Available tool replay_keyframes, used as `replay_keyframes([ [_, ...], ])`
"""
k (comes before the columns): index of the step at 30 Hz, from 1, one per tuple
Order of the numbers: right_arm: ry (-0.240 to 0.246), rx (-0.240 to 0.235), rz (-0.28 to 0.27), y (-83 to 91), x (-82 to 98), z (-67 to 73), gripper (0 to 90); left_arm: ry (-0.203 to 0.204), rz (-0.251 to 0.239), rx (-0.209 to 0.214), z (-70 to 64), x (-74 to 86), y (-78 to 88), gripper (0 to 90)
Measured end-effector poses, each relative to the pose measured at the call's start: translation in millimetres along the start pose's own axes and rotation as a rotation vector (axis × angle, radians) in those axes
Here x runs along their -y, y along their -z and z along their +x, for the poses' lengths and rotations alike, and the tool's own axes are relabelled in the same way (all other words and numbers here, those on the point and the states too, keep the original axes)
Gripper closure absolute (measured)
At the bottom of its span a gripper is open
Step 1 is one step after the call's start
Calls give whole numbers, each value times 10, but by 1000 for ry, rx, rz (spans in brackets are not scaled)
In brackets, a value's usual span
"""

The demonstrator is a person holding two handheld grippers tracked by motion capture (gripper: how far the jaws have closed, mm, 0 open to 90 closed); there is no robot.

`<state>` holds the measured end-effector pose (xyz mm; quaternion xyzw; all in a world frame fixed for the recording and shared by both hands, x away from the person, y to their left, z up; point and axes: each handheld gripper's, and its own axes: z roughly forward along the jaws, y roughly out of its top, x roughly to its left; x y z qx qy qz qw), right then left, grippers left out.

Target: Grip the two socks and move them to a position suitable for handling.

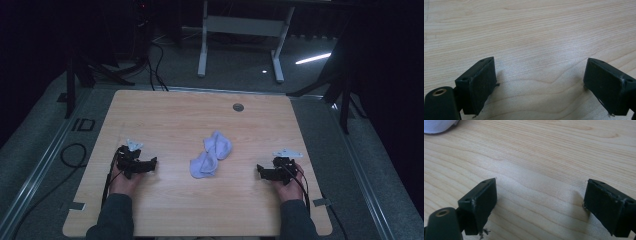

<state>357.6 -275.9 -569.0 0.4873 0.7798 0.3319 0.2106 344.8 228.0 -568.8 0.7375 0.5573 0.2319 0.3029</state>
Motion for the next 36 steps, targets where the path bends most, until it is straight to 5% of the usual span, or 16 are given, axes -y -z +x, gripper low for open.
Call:
replay_keyframes([
  [13, -22, 22, -8, 26, 22, 53, 150, 10, 0, -10, -17, 13, 13, 109],
  [18, -17, 17, -30, 78, 45, 146, 375, 10, 0, -10, -17, 13, 13, 109],
  [24, -4, 24, 18, 131, -4, 268, 592, 10, 0, -10, -17, 13, 13, 109],
  [30, 45, -10, 34, 208, -50, 374, 738, 10, 1, -11, -19, 15, 16, 114],
  [32, 81, -33, 43, 249, -90, 467, 839, 10, 1, -11, -19, 15, 16, 114],
  [36, 139, -64, 51, 279, -144, 633, 894, 12, 0, -12, -22, 15, 16, 114],
])
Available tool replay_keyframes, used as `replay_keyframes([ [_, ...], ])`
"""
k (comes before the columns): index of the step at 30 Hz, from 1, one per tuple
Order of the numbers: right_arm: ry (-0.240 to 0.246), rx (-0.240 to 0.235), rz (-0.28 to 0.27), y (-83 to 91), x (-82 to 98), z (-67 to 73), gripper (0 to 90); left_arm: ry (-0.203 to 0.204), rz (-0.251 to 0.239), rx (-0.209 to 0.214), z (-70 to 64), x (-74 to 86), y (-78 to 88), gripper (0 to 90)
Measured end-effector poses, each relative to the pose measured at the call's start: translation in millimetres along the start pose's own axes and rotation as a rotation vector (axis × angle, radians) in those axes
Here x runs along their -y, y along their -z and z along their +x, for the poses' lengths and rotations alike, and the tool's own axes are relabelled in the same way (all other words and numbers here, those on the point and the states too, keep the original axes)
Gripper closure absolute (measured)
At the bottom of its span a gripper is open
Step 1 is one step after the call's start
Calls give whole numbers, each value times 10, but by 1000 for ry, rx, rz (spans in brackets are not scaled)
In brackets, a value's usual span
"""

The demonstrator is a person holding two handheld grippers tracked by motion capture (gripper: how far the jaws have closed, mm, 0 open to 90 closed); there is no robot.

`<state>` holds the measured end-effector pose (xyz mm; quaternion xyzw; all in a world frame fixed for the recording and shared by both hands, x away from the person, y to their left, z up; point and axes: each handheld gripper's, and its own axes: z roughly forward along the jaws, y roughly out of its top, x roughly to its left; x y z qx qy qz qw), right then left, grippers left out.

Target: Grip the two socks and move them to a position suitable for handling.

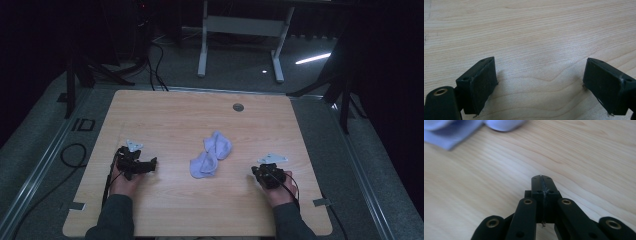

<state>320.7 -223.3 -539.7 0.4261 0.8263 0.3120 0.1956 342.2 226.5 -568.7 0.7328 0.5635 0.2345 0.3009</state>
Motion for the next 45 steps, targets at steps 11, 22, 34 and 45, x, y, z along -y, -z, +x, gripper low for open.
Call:
replay_keyframes([
  [11, 111, -77, -53, 11, -313, 372, 895, 8, -7, -8, -14, 2, 4, 143],
  [22, 238, -160, -95, -95, -839, 870, 877, 17, -9, -15, -25, 2, 3, 143],
  [34, 188, -138, 76, -662, -761, 877, 886, 19, -9, -18, -50, 21, 36, 174],
  [45, 148, -164, 69, -615, -647, 976, 878, -62, 38, 57, -214, -4, 228, 618],
])
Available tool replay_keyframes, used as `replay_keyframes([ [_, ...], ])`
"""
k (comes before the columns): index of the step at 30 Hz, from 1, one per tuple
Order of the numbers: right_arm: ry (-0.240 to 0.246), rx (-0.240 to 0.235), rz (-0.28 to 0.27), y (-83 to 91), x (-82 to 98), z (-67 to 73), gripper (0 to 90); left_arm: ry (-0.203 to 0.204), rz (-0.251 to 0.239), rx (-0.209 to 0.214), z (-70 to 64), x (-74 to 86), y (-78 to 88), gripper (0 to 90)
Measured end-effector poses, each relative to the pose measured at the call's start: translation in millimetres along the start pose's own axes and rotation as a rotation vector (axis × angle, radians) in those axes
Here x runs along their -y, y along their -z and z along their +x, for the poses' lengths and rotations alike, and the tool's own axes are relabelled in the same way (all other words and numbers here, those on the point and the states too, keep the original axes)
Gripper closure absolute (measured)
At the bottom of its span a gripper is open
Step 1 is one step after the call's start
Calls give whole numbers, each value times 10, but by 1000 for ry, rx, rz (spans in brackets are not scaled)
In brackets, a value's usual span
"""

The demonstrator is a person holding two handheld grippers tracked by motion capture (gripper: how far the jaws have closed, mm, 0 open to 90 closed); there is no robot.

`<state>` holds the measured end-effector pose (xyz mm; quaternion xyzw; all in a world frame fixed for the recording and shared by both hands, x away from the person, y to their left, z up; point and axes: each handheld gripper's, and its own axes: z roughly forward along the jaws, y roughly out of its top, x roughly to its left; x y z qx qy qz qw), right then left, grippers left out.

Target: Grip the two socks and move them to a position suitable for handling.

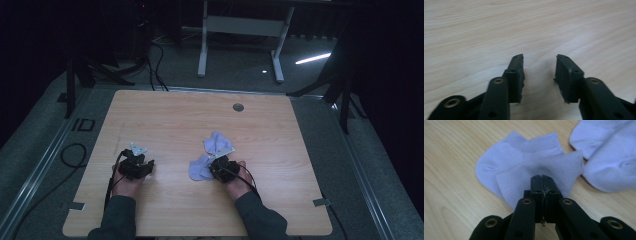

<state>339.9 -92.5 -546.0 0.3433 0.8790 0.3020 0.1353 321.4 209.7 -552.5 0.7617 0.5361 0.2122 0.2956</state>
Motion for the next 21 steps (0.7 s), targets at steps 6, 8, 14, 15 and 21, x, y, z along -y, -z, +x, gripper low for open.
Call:
replay_keyframes([
  [6, 3, -10, -7, -10, -4, 121, 867, -23, -33, 92, -131, -20, 98, 762],
  [8, 5, -16, -9, -17, -12, 158, 866, -44, -49, 118, -180, -24, 125, 808],
  [14, 1, -27, -16, -43, -39, 242, 862, -71, -69, 212, -327, -46, 144, 895],
  [15, -2, -33, -17, -47, -43, 253, 862, -73, -70, 221, -362, -49, 138, 896],
  [21, 7, -45, -19, -68, -68, 321, 861, -139, -55, 245, -587, -63, 69, 896],
])
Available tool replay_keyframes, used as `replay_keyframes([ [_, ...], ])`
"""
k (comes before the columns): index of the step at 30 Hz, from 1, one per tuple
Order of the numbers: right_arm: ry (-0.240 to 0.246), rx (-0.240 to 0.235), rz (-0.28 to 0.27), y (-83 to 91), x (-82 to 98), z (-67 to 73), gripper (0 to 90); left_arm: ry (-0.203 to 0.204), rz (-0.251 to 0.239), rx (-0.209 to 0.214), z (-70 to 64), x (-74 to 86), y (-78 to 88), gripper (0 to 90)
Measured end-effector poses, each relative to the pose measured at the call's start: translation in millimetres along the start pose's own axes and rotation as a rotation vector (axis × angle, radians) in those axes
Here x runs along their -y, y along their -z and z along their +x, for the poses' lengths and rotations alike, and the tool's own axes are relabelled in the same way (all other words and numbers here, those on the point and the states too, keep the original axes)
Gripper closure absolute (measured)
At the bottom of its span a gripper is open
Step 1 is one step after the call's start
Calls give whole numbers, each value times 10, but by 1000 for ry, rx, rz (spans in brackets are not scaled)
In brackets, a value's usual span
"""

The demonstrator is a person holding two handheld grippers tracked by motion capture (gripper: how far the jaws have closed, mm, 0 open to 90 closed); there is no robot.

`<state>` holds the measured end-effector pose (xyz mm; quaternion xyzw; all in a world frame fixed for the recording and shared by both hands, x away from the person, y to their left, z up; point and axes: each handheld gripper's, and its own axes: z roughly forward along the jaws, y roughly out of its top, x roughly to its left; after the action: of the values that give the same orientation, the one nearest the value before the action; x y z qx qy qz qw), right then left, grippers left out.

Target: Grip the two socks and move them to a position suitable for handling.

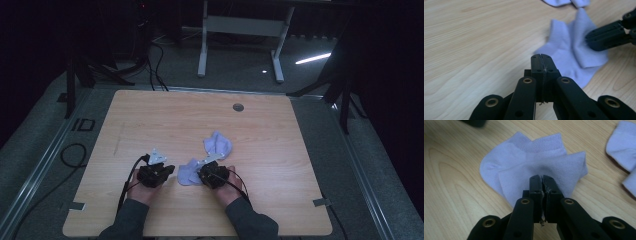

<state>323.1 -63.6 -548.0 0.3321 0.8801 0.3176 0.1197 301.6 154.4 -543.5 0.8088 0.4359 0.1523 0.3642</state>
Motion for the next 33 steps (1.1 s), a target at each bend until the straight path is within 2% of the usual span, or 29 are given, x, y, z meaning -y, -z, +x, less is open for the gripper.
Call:
replay_keyframes([
  [9, 5, -8, -3, -15, -13, 27, 861, -61, 27, 20, -162, -6, -132, 895],
  [13, 7, -9, -3, -16, -15, 33, 861, -87, 59, 11, -185, 3, -206, 895],
  [17, 8, -11, -2, -18, -16, 35, 859, -70, 48, 20, -162, 3, -226, 896],
  [22, 10, -13, -1, -17, -16, 32, 859, -92, 51, 6, -175, 6, -223, 896],
  [33, 16, -17, 4, 30, 27, -2, 853, -84, 49, 2, -170, 9, -222, 897],
])
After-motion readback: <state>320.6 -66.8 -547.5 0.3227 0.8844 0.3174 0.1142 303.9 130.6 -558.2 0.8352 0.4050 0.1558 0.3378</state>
